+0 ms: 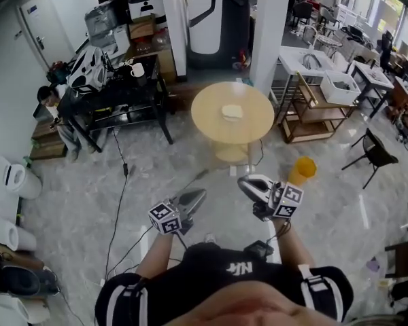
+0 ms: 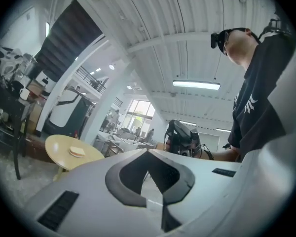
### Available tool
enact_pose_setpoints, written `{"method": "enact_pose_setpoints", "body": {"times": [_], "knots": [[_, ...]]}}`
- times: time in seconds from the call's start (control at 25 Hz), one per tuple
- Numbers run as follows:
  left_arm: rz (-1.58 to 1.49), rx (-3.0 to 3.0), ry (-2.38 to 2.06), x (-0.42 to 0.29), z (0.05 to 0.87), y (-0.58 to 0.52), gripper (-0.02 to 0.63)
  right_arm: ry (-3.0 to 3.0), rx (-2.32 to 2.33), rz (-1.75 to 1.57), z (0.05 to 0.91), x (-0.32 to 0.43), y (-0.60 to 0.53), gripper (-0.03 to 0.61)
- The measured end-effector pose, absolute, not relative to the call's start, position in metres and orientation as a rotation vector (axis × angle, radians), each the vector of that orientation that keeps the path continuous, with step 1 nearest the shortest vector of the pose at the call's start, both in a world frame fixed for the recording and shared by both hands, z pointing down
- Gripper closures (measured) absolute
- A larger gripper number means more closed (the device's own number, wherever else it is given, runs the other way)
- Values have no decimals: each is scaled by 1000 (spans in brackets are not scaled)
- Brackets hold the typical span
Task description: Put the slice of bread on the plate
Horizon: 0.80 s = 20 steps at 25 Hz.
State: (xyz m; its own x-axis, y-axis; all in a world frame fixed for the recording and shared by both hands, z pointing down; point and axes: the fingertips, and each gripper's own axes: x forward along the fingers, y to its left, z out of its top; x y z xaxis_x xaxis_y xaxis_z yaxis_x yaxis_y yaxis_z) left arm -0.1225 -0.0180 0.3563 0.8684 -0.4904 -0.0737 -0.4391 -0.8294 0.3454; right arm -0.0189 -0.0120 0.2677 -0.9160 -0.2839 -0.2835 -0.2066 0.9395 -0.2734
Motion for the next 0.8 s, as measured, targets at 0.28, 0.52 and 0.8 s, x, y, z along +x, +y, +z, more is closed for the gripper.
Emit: {"method": "enact_pose_setpoints", "body": {"times": [0.28,0.52,0.8], "knots": [[-130,2631,-621,-62,388,108,601,2711,-381,-498,328,30,120,575],[21,2594,-640,-64,396,177,601,2699,-285,-613,347,34,198,574],[-114,2639,-626,-63,349,164,601,2625,-395,-563,307,53,176,575]]}}
